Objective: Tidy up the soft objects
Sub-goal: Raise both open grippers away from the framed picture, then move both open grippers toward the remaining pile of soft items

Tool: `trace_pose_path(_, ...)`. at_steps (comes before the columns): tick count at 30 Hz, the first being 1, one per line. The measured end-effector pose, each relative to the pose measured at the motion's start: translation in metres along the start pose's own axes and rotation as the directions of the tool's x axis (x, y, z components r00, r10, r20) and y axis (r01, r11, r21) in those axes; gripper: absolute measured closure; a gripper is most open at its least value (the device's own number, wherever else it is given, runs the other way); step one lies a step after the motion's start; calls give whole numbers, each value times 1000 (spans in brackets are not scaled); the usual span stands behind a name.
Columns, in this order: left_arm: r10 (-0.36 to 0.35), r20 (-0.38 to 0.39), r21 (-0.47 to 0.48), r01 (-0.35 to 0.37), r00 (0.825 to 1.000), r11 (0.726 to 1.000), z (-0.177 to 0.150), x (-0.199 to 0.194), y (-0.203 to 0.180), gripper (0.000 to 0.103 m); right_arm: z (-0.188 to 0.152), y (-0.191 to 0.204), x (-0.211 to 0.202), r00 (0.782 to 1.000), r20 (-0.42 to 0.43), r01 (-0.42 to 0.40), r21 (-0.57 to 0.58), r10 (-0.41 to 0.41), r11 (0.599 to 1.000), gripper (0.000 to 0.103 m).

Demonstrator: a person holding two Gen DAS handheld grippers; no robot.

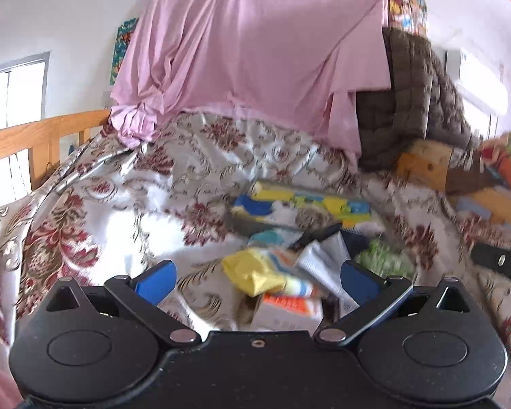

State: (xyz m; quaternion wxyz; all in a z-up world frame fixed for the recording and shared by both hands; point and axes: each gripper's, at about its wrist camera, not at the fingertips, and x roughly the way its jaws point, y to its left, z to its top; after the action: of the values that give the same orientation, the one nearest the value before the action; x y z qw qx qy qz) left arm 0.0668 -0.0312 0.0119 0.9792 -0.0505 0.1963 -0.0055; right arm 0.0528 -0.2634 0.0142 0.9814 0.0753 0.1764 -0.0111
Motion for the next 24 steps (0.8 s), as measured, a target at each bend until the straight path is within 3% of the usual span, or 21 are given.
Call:
trace_pose_path(7, 26, -40, 40, -24, 999, 999, -14, 1, 2, 1, -9, 0, 25, 982, -188, 27, -1, -27, 1000, 0)
trace_pose_path(24, 30, -168, 18, -27, 985, 999, -21, 22, 4, 1, -16, 0, 48, 937, -347, 55, 20, -45, 998, 0)
